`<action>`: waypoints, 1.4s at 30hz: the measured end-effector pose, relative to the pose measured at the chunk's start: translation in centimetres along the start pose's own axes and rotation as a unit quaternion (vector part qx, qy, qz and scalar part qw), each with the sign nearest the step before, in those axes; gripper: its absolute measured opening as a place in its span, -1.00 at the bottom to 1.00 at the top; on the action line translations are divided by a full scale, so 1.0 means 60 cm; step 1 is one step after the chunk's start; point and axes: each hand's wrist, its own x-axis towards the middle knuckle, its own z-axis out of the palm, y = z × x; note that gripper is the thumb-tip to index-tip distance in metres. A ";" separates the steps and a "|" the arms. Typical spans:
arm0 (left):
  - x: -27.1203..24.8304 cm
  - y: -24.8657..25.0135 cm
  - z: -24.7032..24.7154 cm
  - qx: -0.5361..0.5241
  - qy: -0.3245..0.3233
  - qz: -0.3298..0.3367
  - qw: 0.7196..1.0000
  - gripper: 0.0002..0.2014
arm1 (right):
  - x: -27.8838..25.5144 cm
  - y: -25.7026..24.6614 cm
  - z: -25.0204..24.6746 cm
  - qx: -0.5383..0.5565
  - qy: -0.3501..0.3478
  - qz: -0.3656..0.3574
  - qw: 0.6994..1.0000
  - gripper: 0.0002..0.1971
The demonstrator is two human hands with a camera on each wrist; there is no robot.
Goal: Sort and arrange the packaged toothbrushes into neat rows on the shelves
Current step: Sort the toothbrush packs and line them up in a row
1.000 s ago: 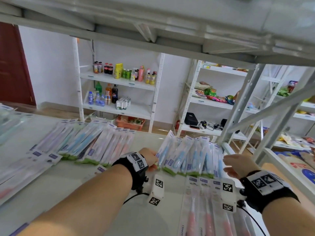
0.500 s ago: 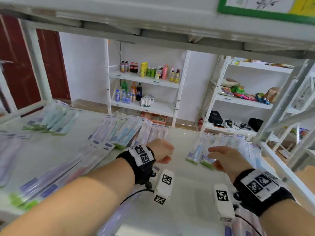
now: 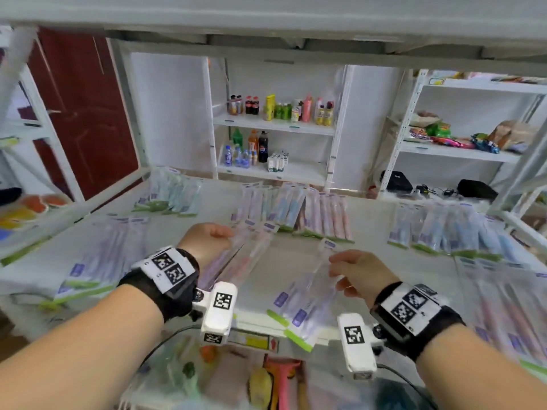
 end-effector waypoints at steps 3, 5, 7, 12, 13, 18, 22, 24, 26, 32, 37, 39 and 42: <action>-0.017 -0.032 -0.021 0.026 -0.012 -0.005 1.000 -0.82 | -0.017 0.009 0.037 -0.008 0.021 0.001 1.000 -0.87; -0.028 -0.043 -0.024 0.034 -0.027 0.000 0.999 -0.83 | -0.025 0.019 0.051 -0.029 0.048 -0.002 0.998 -0.91; -0.038 -0.047 -0.019 -0.003 -0.041 -0.005 0.999 -0.85 | -0.032 0.029 0.056 -0.063 0.076 -0.001 0.995 -0.90; -0.063 -0.037 0.013 -0.048 -0.118 -0.003 0.992 -0.80 | -0.050 0.041 0.058 -0.174 0.089 0.020 0.981 -0.64; -0.067 -0.032 0.021 -0.041 -0.136 -0.001 0.990 -0.79 | -0.054 0.041 0.061 -0.199 0.078 0.024 0.977 -0.57; -0.090 -0.007 0.068 -0.007 -0.183 0.039 0.982 -0.71 | -0.064 0.038 0.069 -0.276 0.062 0.022 0.959 -0.38; -0.092 0.008 0.099 0.073 -0.199 0.077 0.974 -0.62 | -0.071 0.037 0.037 -0.312 0.070 0.058 0.946 -0.43; -0.093 0.014 0.115 0.114 -0.205 0.073 0.969 -0.55 | -0.079 0.039 0.012 -0.325 0.088 0.077 0.939 -0.50; -0.096 0.020 0.130 0.176 -0.209 0.072 0.959 -0.48 | -0.086 0.040 -0.015 -0.354 0.104 0.099 0.924 -0.56; -0.109 0.046 0.163 0.341 -0.200 0.081 0.915 -0.55 | -0.104 0.066 -0.077 -0.377 0.104 0.111 0.914 -0.62; -0.107 0.039 0.168 0.323 -0.185 0.045 0.927 -0.61 | -0.096 0.078 -0.088 -0.377 0.076 0.102 0.917 -0.62; -0.108 0.038 0.170 0.311 -0.181 0.029 0.933 -0.60 | -0.093 0.083 -0.093 -0.376 0.077 0.098 0.918 -0.65; -0.113 0.036 0.175 0.299 -0.175 0.014 0.938 -0.59 | -0.092 0.090 -0.097 -0.369 0.084 0.092 0.921 -0.61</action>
